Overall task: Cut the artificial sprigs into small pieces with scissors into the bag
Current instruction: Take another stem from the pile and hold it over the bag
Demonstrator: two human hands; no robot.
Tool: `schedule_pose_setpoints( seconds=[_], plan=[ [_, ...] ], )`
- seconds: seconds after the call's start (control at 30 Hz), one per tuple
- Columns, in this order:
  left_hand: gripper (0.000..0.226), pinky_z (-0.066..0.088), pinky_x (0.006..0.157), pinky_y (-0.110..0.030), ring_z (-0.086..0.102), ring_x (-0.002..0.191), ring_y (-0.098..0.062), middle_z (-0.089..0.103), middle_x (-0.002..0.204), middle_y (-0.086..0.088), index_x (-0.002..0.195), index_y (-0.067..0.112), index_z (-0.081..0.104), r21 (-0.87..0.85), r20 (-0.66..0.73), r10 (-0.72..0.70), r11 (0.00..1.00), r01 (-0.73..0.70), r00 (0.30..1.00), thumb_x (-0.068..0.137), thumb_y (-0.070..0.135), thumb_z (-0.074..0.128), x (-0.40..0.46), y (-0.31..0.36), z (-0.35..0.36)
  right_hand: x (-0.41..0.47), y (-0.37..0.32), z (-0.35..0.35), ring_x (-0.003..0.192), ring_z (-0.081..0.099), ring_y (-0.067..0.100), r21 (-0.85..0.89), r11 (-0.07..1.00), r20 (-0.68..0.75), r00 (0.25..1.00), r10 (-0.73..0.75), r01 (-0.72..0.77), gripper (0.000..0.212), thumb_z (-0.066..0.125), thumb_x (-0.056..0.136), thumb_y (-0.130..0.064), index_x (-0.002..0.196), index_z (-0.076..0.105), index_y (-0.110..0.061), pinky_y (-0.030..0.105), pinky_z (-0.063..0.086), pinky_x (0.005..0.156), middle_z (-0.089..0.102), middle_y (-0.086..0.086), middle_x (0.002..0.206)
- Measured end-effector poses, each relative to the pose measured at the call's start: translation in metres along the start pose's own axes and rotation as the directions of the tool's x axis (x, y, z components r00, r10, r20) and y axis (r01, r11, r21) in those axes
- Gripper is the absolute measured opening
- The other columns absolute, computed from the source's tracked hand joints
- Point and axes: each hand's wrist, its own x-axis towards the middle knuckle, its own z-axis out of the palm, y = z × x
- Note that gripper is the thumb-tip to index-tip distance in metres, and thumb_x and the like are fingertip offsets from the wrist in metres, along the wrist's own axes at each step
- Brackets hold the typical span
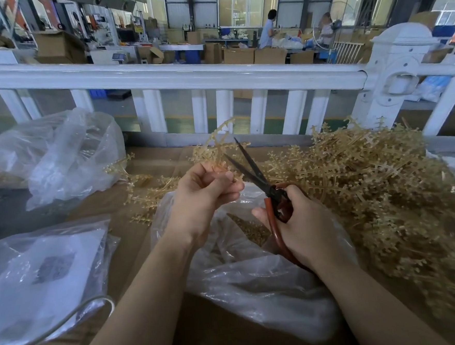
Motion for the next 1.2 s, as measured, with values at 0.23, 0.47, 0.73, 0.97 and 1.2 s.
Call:
schedule_pose_setpoints(
  seconds=[0.23, 0.47, 0.73, 0.97, 1.2],
  plan=[
    [0.021, 0.054, 0.066, -0.027, 0.064, 0.073, -0.01, 0.068, 0.081, 0.008, 0.08, 0.02, 0.065, 0.776, 0.046, 0.469, 0.539, -0.327, 0.882, 0.081, 0.0, 0.073, -0.007, -0.012, -0.002, -0.001, -0.01, -0.008, 0.056, 0.061, 0.01, 0.544, 0.832, -0.013, 0.99, 0.141, -0.111, 0.057, 0.067, 0.07, -0.074, 0.079, 0.067, -0.017, 0.023, 0.047, 0.056, 0.068, -0.004, 0.065],
    [0.015, 0.051, 0.052, -0.035, 0.064, 0.07, -0.025, 0.068, 0.082, -0.005, 0.078, 0.006, 0.072, 0.843, 0.291, 0.695, 0.139, -0.52, 0.658, 0.074, -0.008, 0.076, -0.008, -0.014, -0.001, 0.004, -0.014, -0.017, 0.046, 0.043, 0.026, 0.758, 0.628, 0.135, 0.984, 0.113, -0.176, 0.058, 0.072, 0.079, -0.058, 0.095, 0.071, -0.002, 0.026, 0.037, 0.043, 0.076, 0.013, 0.078],
    [0.01, 0.05, 0.053, -0.038, 0.06, 0.072, -0.024, 0.064, 0.081, -0.007, 0.073, 0.004, 0.071, 0.843, 0.238, 0.78, 0.13, -0.522, 0.579, 0.076, -0.003, 0.077, -0.007, -0.014, -0.002, 0.008, -0.012, -0.016, 0.046, 0.049, 0.008, 0.752, 0.626, 0.114, 0.976, 0.185, -0.206, 0.029, 0.076, 0.069, -0.056, 0.066, 0.072, -0.027, 0.012, 0.04, 0.045, 0.066, 0.005, 0.067],
    [0.008, 0.045, 0.056, -0.037, 0.055, 0.069, -0.028, 0.059, 0.078, -0.01, 0.073, 0.003, 0.067, 0.841, 0.338, 0.752, 0.028, -0.54, 0.565, 0.077, -0.003, 0.071, -0.007, -0.015, 0.0, 0.003, -0.026, -0.017, 0.045, 0.05, 0.007, 0.687, 0.702, 0.162, 0.981, 0.104, -0.188, 0.047, 0.075, 0.068, -0.054, 0.084, 0.061, -0.013, 0.018, 0.043, 0.046, 0.076, 0.002, 0.078],
    [0.004, 0.04, 0.064, -0.03, 0.051, 0.074, -0.023, 0.056, 0.08, -0.005, 0.079, 0.006, 0.06, 0.792, 0.429, 0.642, 0.07, -0.606, 0.635, 0.078, 0.002, 0.059, -0.009, -0.013, 0.005, 0.008, -0.015, -0.013, 0.048, 0.055, 0.002, 0.786, 0.59, 0.114, 0.982, 0.152, -0.182, 0.028, 0.079, 0.083, -0.007, 0.088, 0.052, -0.01, 0.012, 0.044, 0.05, 0.06, 0.0, 0.066]
  ],
)
